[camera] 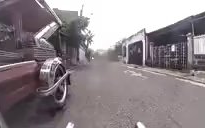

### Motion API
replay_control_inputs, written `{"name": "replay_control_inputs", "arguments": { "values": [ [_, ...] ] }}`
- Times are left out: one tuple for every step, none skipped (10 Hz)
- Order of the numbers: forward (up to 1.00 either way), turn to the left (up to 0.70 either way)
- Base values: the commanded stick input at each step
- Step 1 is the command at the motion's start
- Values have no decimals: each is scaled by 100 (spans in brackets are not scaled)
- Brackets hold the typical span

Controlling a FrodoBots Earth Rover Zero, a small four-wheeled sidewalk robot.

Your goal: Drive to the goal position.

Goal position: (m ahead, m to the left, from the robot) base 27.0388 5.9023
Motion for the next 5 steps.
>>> {"name": "replay_control_inputs", "arguments": {
  "values": [
    [70, -13],
    [70, -14],
    [70, -14],
    [70, -14],
    [70, -14]
  ]
}}
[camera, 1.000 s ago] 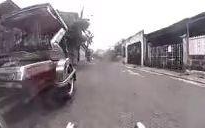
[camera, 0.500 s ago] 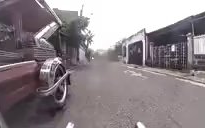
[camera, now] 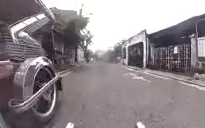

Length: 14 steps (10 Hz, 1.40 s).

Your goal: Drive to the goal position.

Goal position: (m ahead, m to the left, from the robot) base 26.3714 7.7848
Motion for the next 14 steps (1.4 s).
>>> {"name": "replay_control_inputs", "arguments": {
  "values": [
    [70, -14],
    [70, 0],
    [70, 0],
    [70, 0],
    [70, 0],
    [70, 0],
    [70, 0],
    [70, 0],
    [70, 0],
    [70, 0],
    [70, 0],
    [70, 0],
    [70, 0],
    [70, 0]
  ]
}}
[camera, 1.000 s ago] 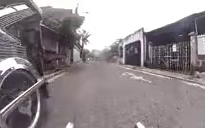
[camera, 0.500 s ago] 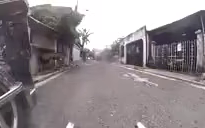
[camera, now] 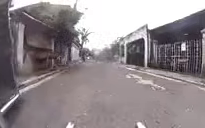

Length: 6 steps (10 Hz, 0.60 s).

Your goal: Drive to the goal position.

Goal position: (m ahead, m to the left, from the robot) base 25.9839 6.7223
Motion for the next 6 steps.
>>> {"name": "replay_control_inputs", "arguments": {
  "values": [
    [70, 0],
    [70, 0],
    [70, 7],
    [70, 12],
    [70, 14],
    [70, 14]
  ]
}}
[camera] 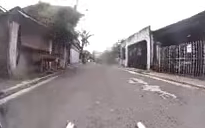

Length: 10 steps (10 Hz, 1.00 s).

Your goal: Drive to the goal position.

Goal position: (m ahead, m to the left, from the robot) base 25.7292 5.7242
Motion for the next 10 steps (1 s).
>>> {"name": "replay_control_inputs", "arguments": {
  "values": [
    [70, 14],
    [70, 14],
    [70, 14],
    [70, 14],
    [70, 14],
    [70, 10],
    [70, 0],
    [70, 0],
    [70, 0],
    [70, 0]
  ]
}}
